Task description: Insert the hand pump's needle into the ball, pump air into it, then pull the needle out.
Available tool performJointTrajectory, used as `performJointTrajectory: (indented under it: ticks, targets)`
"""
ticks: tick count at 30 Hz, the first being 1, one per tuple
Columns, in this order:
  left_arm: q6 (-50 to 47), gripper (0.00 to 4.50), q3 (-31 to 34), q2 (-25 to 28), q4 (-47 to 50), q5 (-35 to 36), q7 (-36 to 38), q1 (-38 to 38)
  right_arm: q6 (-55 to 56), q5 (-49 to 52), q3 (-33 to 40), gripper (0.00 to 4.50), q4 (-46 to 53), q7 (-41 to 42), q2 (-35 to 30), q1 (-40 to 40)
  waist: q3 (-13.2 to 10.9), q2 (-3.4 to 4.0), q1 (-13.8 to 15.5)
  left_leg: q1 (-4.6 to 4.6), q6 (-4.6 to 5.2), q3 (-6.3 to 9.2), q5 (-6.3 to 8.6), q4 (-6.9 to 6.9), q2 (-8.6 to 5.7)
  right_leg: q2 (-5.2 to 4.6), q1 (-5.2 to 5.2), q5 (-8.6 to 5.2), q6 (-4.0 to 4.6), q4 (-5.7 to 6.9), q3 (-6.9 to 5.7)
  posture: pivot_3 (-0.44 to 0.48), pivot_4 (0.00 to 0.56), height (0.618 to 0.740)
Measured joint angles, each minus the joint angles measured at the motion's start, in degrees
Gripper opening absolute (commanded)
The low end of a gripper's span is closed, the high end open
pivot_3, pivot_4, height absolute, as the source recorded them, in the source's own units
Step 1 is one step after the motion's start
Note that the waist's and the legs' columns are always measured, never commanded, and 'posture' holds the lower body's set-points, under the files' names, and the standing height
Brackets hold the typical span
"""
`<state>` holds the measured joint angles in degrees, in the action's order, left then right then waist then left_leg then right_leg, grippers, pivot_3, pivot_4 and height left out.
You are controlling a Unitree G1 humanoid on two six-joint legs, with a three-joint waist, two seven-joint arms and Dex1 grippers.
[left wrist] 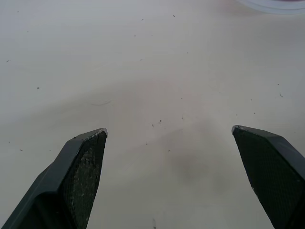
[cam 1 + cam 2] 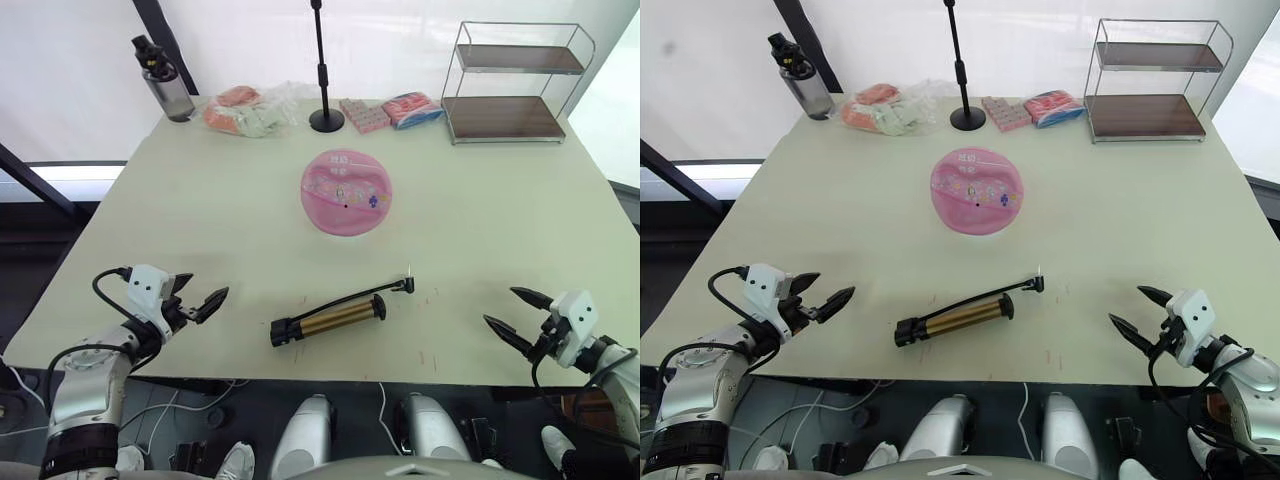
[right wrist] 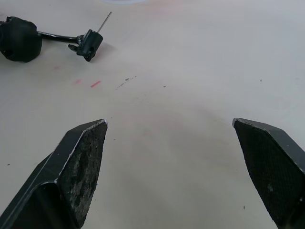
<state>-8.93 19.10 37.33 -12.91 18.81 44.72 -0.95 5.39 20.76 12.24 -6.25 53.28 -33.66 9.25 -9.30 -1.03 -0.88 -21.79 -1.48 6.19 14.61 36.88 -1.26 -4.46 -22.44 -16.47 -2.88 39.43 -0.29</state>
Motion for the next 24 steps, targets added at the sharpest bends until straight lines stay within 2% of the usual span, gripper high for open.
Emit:
performJointTrajectory:
  ticks: [18,24]
  targets:
    - [-2.0,4.5,0.1,-0.7,3.2,1.6,-0.2,-0.9,6.0,-0.5,0.1,4.42,-4.9,1.9,-0.7,0.3,0.0,0.0,0.0,0.03,0.0,-0.08,0.0,0.0,0.06,0.04,0.0,0.02,0.03,0.0,0.05,0.0,0.15,0.74]
    - [-2.4,4.5,-1.9,0.5,3.8,1.5,2.7,1.2,7.4,4.3,0.0,4.42,-2.2,10.2,-0.9,1.9,0.0,0.0,0.0,0.08,0.0,-0.08,0.0,0.03,0.07,0.05,0.09,0.03,0.0,0.0,0.04,0.0,0.15,0.74]
